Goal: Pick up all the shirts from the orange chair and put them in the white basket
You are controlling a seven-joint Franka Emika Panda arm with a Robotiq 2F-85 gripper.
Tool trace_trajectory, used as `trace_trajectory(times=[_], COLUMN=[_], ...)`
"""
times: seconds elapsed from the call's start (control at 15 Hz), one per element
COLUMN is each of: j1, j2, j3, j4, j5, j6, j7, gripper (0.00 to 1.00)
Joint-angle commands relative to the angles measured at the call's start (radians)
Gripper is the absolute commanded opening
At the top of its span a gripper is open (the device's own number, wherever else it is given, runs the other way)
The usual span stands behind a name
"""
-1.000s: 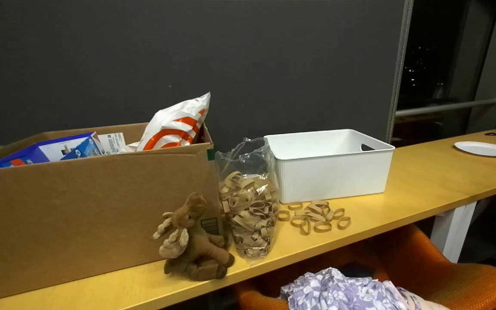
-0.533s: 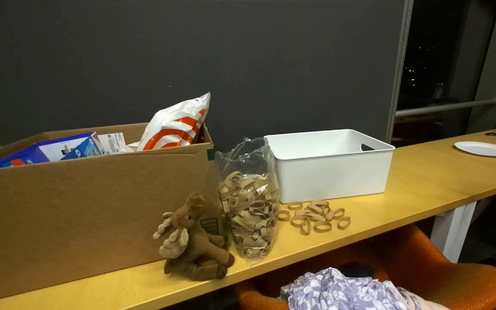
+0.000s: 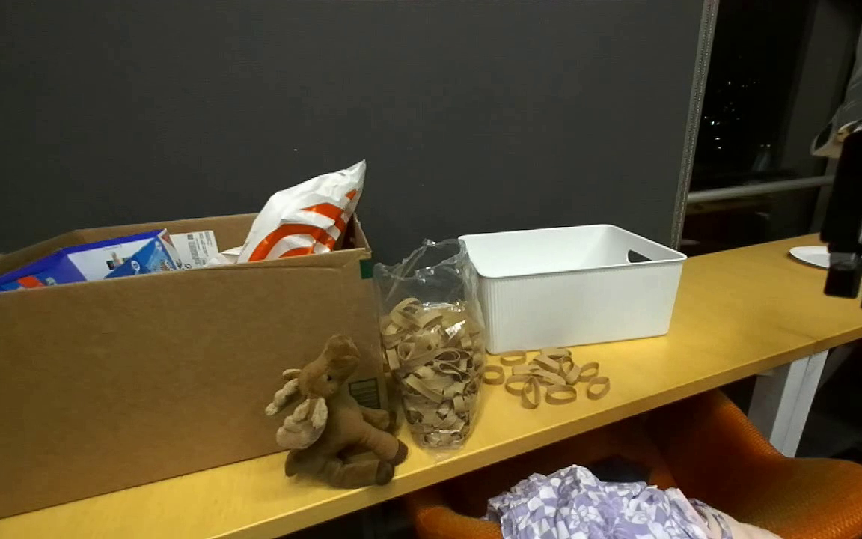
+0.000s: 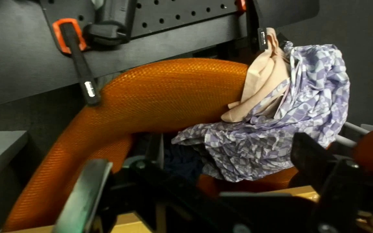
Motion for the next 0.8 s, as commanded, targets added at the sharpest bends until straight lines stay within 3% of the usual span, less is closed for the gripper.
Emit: trace_trajectory(times=[0.0, 0.2, 0.73], j1=[0.021, 0.01, -0.005], j2=[0.188, 0.313, 0.637], j3=[0.068, 0.144, 0.308], j4=[0.098, 0.17, 0.388], j5=[0.144, 0.204, 0.214], j6=[0.018, 0.017, 0.073], j7=[-0.066, -0.086, -0.045], gripper=[1.0, 1.0, 1.0])
